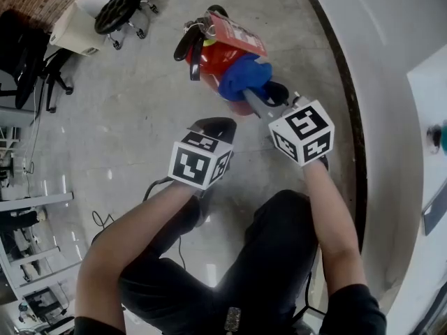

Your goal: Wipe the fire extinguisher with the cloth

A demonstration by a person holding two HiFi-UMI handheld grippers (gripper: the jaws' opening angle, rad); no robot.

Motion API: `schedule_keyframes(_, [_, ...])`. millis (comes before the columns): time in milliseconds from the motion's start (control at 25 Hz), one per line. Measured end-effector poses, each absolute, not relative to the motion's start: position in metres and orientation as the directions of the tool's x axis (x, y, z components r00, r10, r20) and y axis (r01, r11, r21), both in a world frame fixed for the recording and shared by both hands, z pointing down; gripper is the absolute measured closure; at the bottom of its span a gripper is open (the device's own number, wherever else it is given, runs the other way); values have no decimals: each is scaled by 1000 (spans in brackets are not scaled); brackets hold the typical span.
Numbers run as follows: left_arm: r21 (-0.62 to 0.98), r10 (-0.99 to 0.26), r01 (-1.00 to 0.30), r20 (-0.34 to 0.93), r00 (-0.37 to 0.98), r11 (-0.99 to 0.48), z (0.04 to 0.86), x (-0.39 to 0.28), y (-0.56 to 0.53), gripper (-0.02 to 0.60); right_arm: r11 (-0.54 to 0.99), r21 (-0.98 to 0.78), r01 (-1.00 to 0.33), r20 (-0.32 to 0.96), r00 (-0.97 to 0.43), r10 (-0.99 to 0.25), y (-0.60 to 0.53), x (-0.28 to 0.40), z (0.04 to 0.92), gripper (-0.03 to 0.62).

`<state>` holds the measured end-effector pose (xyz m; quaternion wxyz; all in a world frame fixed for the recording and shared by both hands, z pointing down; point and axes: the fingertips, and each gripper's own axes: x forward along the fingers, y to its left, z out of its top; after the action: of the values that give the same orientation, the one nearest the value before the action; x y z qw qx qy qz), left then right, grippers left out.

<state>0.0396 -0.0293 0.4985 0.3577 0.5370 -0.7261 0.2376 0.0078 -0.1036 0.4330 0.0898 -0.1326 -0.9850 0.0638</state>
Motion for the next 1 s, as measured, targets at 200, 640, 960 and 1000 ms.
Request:
schedule_keyframes(200, [46, -616, -951, 771, -161, 306, 501, 38, -36, 577, 961, -143, 235, 163, -953, 257, -132, -9, 428, 508])
schedule_keyframes(640, [76, -628, -950, 766, -139, 304, 519, 30, -44, 577, 966, -195, 168, 212, -955, 208, -187, -56, 462, 508])
schedule_keyframes(960, [81, -644, -950, 753, -139, 300, 528, 24, -46, 577, 932, -290, 218, 253, -922, 294, -191, -99, 504, 510])
schedule_keyframes(1000, [85, -645, -948, 751, -142, 307, 528, 22, -47, 577, 930, -292, 222, 252, -920, 299, -191, -98, 505, 510])
